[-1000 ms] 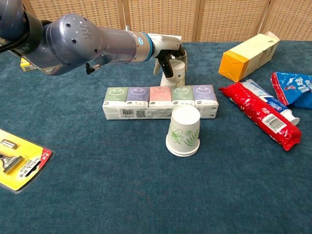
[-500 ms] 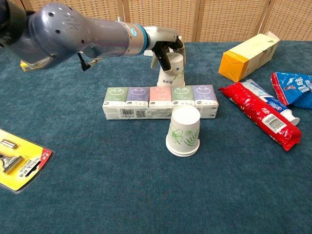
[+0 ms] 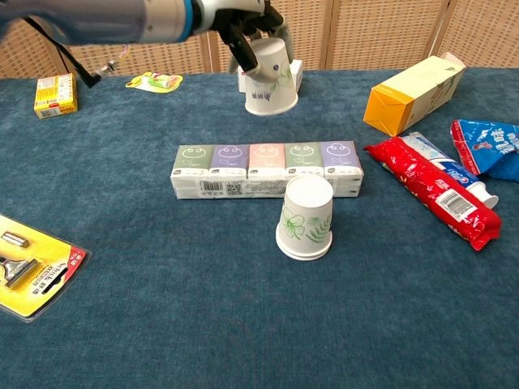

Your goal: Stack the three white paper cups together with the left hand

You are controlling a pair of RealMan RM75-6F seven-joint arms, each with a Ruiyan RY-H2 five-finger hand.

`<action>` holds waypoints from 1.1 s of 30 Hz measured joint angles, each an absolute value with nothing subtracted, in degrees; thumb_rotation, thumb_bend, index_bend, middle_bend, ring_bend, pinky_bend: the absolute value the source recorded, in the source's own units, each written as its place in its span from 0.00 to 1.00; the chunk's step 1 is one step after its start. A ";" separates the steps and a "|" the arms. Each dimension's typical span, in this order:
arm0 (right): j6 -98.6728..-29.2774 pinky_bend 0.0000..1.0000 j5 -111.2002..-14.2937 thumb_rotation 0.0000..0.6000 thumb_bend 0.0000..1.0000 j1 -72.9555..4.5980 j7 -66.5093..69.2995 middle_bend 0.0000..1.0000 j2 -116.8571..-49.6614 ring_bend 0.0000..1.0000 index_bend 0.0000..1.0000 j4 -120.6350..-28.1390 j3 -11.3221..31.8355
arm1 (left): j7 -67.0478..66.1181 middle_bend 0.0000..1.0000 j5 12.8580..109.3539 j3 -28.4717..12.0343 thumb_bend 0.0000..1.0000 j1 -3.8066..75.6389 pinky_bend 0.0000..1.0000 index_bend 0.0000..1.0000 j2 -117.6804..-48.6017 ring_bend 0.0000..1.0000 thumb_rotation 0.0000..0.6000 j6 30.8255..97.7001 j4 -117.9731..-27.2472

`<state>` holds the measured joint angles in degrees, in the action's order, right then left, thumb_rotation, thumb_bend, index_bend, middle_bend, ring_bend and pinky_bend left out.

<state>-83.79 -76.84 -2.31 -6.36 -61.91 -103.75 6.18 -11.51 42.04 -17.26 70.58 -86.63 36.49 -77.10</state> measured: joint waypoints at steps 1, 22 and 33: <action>-83.75 0.31 -76.87 1.00 0.28 -2.35 -6.38 0.08 -61.97 0.00 0.00 -103.76 6.16 | -11.30 0.28 42.49 -17.30 0.40 70.25 0.62 0.36 -85.78 0.38 1.00 36.74 -78.34; -85.36 0.31 -78.09 1.00 0.28 -1.19 -5.16 0.08 -61.74 0.00 0.00 -103.58 5.37 | -5.81 0.28 52.31 -15.45 0.40 68.70 0.61 0.36 -82.23 0.37 1.00 34.29 -92.07; -85.87 0.31 -78.30 1.00 0.28 -0.72 -4.55 0.08 -61.55 0.00 0.00 -103.41 5.26 | -3.48 0.27 55.04 -14.38 0.40 69.97 0.61 0.36 -82.71 0.37 1.00 31.54 -93.22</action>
<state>-85.87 -78.30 -0.72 -4.55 -61.55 -103.41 5.26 -3.48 55.04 -14.38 69.97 -82.71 31.54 -93.22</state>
